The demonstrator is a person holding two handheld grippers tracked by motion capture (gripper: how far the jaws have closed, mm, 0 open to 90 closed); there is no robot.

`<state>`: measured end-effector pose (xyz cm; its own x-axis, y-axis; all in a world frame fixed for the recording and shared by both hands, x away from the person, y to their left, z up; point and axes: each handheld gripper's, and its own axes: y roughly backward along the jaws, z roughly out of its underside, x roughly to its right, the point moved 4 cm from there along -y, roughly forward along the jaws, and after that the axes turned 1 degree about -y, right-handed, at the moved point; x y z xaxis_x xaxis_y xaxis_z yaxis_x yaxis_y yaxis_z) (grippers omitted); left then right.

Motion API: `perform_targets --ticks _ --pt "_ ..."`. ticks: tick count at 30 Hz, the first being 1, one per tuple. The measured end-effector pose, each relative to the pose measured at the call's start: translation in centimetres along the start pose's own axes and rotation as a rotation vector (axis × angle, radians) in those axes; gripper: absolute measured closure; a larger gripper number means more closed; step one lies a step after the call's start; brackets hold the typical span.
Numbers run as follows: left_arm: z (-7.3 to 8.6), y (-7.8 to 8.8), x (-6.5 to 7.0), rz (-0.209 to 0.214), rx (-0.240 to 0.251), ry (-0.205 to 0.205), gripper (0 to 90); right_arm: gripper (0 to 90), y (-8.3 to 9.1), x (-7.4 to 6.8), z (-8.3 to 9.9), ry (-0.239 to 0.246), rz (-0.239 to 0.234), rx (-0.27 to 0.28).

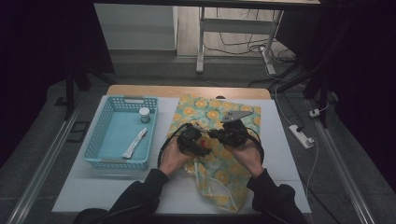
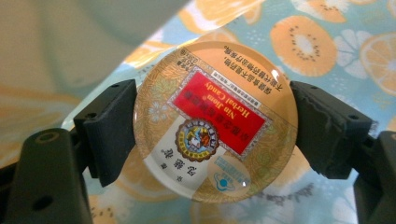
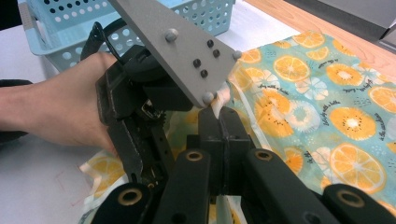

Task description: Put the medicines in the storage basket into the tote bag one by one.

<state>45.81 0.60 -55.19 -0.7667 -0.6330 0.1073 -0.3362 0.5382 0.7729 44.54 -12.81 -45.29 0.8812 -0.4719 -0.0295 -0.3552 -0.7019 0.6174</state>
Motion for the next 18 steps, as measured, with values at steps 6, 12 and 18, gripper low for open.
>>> perform_targets --ticks 6,12,18 --pt "0.1 0.2 -0.1 0.019 0.018 0.016 18.3 90.0 0.0 0.2 0.1 -0.008 0.000 0.001" --pt "0.0 1.1 0.5 0.061 0.034 0.017 12.4 90.0 0.3 0.3 0.0 -0.010 -0.003 0.015" --pt "0.0 2.9 1.6 0.097 0.060 0.010 10.2 90.0 0.7 0.2 -0.3 -0.012 -0.009 0.029"
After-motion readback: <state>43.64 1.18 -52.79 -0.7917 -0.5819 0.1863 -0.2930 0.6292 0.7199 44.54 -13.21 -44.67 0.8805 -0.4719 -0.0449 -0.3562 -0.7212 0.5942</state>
